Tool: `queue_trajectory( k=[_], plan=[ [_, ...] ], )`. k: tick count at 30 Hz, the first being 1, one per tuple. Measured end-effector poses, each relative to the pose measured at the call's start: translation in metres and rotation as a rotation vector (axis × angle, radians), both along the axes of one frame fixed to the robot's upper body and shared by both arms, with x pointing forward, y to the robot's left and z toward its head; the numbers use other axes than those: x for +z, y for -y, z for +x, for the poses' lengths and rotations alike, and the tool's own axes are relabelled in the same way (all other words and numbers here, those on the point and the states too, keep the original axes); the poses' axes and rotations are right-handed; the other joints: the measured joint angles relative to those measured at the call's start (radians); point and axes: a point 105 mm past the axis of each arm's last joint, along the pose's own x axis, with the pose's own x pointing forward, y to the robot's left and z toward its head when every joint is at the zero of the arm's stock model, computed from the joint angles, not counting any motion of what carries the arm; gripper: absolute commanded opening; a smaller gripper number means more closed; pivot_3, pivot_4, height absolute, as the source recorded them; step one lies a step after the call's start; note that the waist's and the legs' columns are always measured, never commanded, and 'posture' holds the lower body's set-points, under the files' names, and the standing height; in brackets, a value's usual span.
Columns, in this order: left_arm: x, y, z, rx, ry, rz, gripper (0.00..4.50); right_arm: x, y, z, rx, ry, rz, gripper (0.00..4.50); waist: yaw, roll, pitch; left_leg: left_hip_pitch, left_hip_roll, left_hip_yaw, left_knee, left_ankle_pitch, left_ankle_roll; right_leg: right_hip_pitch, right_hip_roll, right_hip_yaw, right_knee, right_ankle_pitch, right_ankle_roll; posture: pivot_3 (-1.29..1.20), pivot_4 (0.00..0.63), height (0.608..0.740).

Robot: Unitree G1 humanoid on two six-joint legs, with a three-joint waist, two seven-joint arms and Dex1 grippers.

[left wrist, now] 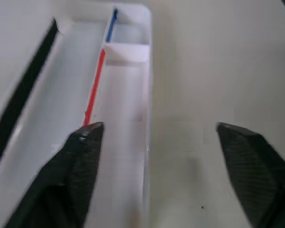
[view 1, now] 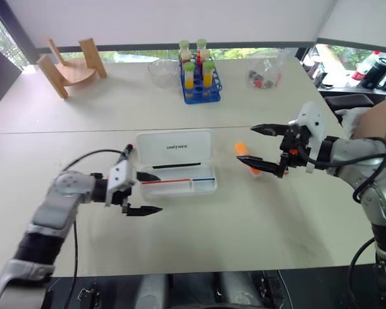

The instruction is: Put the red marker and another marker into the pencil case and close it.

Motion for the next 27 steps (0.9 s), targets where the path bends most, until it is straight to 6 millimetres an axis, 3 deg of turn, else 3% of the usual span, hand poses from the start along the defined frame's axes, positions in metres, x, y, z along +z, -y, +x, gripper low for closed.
queue_trajectory(
  k=[3,5,7,12,17,20,26,27],
  plan=[
    [0.030,-0.015,0.000,0.162,0.047,-0.087,4.45,0.000,0.000,0.000,0.001,-0.002,0.003,4.50,0.000,0.000,0.000,0.001,0.000,0.000,0.000,0.000,0.000,0.001,-0.001,0.000,0.000,0.000,0.000,0.00,0.150,0.740],
    [0.045,-0.038,0.011,0.390,0.085,-0.151,4.45,-0.001,0.000,0.001,0.001,-0.005,0.005,4.50,0.001,0.000,0.000,0.001,0.000,-0.001,0.000,0.000,0.000,0.001,-0.001,0.000,0.000,0.000,0.000,0.00,0.150,0.740],
    [0.047,-0.058,0.021,0.567,0.099,-0.185,4.45,-0.001,0.000,0.001,0.001,-0.009,0.006,4.50,0.002,0.000,0.000,0.001,-0.001,-0.001,0.000,0.000,0.000,0.001,0.000,0.000,0.000,0.000,0.000,0.00,0.150,0.740],
    [0.011,-0.096,0.040,0.904,0.031,-0.199,4.45,-0.002,-0.003,-0.005,0.055,-0.057,0.019,4.50,0.005,0.000,0.000,0.001,-0.001,0.000,0.001,0.000,0.000,0.002,0.000,-0.001,0.000,0.000,0.000,0.00,0.150,0.740],
    [-0.027,-0.099,0.061,0.998,-0.081,-0.157,4.45,-0.003,-0.006,-0.032,0.196,-0.139,-0.057,4.50,0.009,0.000,0.000,0.001,-0.002,-0.001,0.001,0.000,0.000,0.002,-0.001,-0.002,0.000,0.000,0.000,0.00,0.150,0.740],
    [-0.039,-0.091,0.074,0.998,-0.121,-0.153,3.60,-0.004,-0.008,-0.039,0.242,-0.157,-0.060,4.50,0.005,-0.001,0.001,0.001,-0.002,-0.001,0.001,0.000,0.000,0.002,-0.001,-0.002,0.000,0.000,0.000,0.00,0.150,0.740],
    [-0.039,-0.085,0.082,0.961,-0.135,-0.160,0.63,-0.002,-0.009,-0.042,0.256,-0.170,-0.055,4.50,0.004,-0.001,0.001,0.001,-0.002,-0.001,0.001,0.000,-0.001,0.002,-0.001,-0.001,0.000,0.000,0.000,0.00,0.150,0.740],
    [-0.038,-0.086,0.082,0.954,-0.136,-0.157,0.32,-0.002,-0.009,-0.043,0.259,-0.170,-0.050,4.50,0.005,-0.001,0.001,0.001,-0.002,-0.001,0.001,0.001,-0.001,0.002,-0.001,-0.001,0.000,0.000,0.000,0.00,0.150,0.740]
  ],
)
